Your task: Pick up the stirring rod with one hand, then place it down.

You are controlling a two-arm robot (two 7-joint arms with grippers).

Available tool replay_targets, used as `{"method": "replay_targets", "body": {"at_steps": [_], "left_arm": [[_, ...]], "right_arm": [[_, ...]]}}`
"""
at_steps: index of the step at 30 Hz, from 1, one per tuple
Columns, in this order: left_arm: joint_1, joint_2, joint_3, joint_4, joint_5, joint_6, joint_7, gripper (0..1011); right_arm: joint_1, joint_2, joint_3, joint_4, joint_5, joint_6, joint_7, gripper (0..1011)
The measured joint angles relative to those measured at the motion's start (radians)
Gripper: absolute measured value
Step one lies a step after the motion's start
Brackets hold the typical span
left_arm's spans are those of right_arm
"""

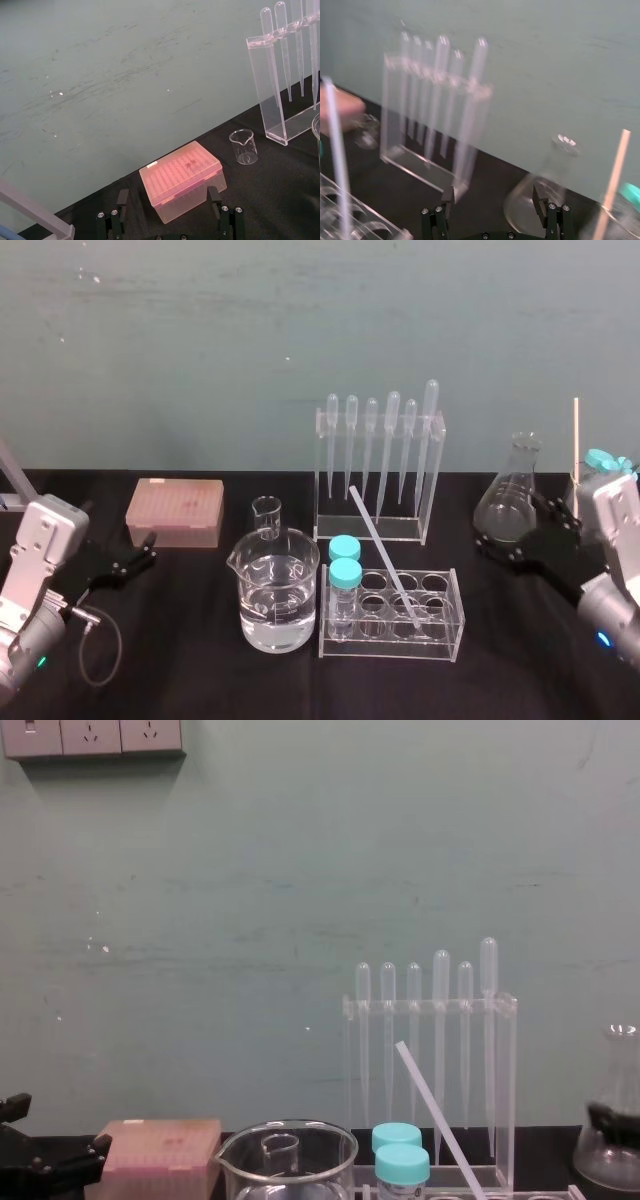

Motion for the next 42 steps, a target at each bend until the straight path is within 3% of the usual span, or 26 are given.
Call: {"method": "replay_targets", "body": {"at_steps": [2, 8, 10, 11, 14, 18, 25, 34, 42], "left_arm": [[0.0, 0.0, 0.0, 0.0, 0.0, 0.0, 0.0, 1000], [0.0, 0.0, 0.0, 0.0, 0.0, 0.0, 0.0, 1000], [0.0, 0.0, 0.0, 0.0, 0.0, 0.0, 0.0, 1000], [0.0, 0.0, 0.0, 0.0, 0.0, 0.0, 0.0, 1000], [0.0, 0.0, 0.0, 0.0, 0.0, 0.0, 0.0, 1000], [0.0, 0.0, 0.0, 0.0, 0.0, 0.0, 0.0, 1000], [0.0, 0.0, 0.0, 0.0, 0.0, 0.0, 0.0, 1000], [0.0, 0.0, 0.0, 0.0, 0.0, 0.0, 0.0, 1000], [0.0, 0.0, 0.0, 0.0, 0.0, 0.0, 0.0, 1000]], "right_arm": [[0.014, -0.011, 0.017, -0.015, 0.066, 0.031, 0.068, 1003], [0.058, -0.04, 0.03, -0.05, 0.2, 0.129, 0.236, 1003], [0.064, -0.043, 0.028, -0.054, 0.21, 0.141, 0.255, 1003], [0.081, -0.054, 0.019, -0.065, 0.234, 0.168, 0.308, 1003], [0.104, -0.063, 0.0, -0.072, 0.247, 0.19, 0.37, 1003], [0.128, -0.07, -0.027, -0.067, 0.24, 0.197, 0.408, 1003], [0.196, -0.105, -0.086, -0.008, 0.172, 0.217, 0.414, 1003], [0.246, -0.159, -0.117, 0.078, 0.124, 0.251, 0.399, 1003], [0.26, -0.182, -0.124, 0.116, 0.106, 0.255, 0.402, 1003]]}}
